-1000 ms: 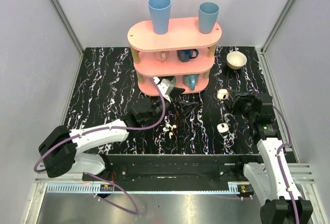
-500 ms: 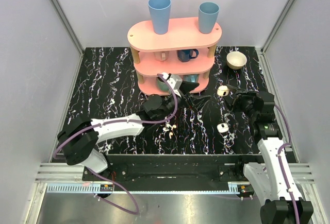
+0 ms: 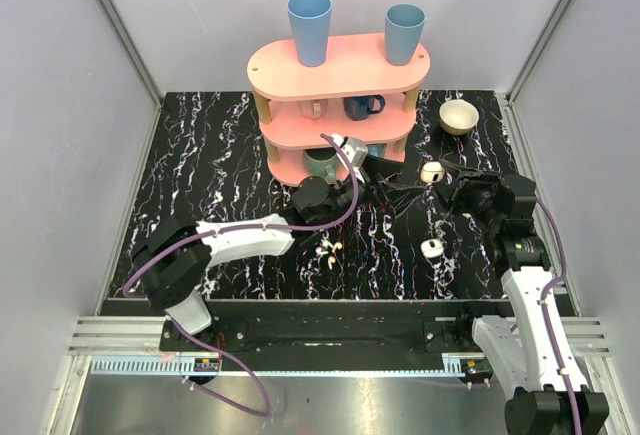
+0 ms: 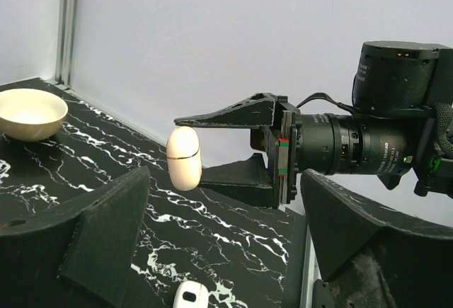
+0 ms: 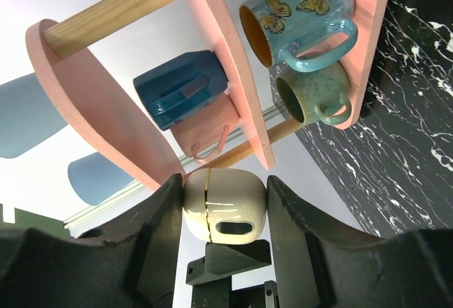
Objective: Insert the wireless bluetooth earbuds into the charging case
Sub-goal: Pass from the right arm to the left
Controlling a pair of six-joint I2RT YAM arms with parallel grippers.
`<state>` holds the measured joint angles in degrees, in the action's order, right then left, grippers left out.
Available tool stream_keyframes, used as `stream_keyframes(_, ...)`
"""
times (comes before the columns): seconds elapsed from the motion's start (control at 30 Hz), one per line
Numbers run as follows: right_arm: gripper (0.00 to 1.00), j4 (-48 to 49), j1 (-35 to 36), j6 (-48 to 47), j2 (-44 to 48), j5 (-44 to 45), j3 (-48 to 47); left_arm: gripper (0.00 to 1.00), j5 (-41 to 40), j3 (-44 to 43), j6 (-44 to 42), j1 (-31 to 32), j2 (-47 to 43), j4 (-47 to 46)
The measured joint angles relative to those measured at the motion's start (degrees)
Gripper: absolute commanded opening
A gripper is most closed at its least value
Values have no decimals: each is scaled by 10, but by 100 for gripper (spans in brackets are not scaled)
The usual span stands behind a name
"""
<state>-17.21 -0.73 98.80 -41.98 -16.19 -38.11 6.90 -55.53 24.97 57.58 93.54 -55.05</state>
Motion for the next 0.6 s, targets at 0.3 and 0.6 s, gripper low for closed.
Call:
stream_keyframes(0.3,0,11,0,-9,-1,-11,-10,89,15,-26,24,0,37,-3)
stream_keyframes(0.6,0,11,0,-10,-2,-16,-10,75,33,-68,30,0,77,-2)
